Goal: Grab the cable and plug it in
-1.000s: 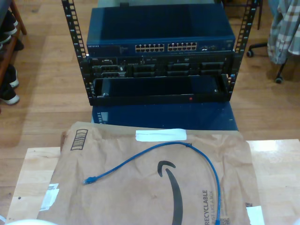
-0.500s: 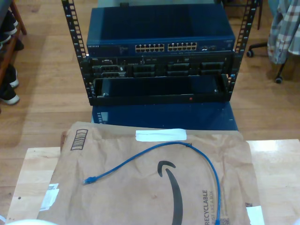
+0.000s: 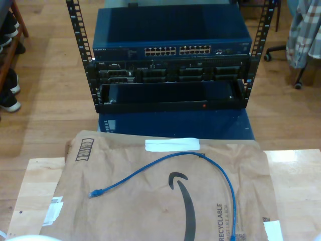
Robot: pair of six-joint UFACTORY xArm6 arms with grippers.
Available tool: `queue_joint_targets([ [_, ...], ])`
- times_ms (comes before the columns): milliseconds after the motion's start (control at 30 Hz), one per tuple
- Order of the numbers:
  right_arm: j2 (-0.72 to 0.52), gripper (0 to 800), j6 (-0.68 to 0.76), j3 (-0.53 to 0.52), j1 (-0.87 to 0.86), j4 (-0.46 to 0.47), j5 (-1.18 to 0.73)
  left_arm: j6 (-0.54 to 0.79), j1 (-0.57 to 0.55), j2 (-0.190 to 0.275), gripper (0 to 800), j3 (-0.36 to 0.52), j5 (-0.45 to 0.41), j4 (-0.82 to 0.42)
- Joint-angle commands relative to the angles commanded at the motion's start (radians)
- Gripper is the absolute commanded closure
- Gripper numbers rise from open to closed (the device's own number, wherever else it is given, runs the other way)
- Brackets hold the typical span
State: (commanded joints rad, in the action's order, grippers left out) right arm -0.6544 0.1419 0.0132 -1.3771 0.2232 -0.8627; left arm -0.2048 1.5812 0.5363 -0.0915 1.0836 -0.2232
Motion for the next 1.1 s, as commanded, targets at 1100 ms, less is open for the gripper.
queue_joint_targets([
  [1100,-0.052,0,0.006,0.034,0.002,0.003,-0.057,0.002,0.000,-0.006,1,-0.014,0.031,-0.006],
])
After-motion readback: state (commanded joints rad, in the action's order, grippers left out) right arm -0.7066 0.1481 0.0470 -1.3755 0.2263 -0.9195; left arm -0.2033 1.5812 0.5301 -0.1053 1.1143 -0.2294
